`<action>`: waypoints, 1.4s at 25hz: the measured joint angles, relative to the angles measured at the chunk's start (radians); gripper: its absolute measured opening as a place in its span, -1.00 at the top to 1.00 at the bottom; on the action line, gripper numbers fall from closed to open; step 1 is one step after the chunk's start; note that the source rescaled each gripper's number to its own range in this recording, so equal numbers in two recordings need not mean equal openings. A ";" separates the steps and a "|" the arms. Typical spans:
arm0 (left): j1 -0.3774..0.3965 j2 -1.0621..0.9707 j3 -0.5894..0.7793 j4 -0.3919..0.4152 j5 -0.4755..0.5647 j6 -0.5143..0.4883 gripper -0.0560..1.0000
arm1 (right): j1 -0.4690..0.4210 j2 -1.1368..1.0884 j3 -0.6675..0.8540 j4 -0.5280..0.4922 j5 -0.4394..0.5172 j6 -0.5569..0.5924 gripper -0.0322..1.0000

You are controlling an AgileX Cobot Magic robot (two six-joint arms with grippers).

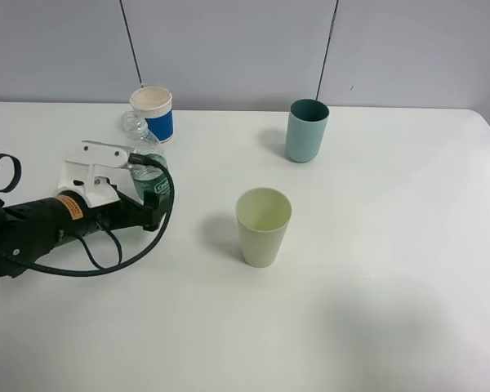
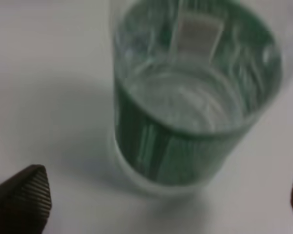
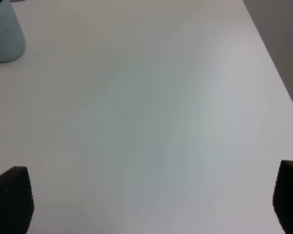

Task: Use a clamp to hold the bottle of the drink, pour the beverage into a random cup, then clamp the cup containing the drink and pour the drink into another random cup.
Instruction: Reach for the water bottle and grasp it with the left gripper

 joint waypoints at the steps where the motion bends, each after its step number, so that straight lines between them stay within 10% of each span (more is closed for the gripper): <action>1: 0.000 0.004 -0.012 -0.001 -0.001 -0.005 -1.00 | 0.000 0.000 0.000 0.000 0.000 0.000 -0.99; 24: -0.043 0.033 -0.103 -0.009 -0.025 -0.008 -0.99 | 0.000 0.000 0.000 0.000 0.000 0.000 -0.99; 27: -0.044 0.033 -0.103 -0.009 -0.025 0.016 -0.68 | 0.000 0.000 0.000 0.000 0.000 0.000 -0.99; 32: -0.044 0.033 -0.103 -0.020 -0.023 0.028 0.87 | 0.000 0.000 0.000 0.000 0.000 0.000 -0.99; 35: -0.044 0.033 -0.103 -0.024 -0.022 0.028 0.89 | 0.000 0.000 0.000 0.000 0.000 0.000 -0.99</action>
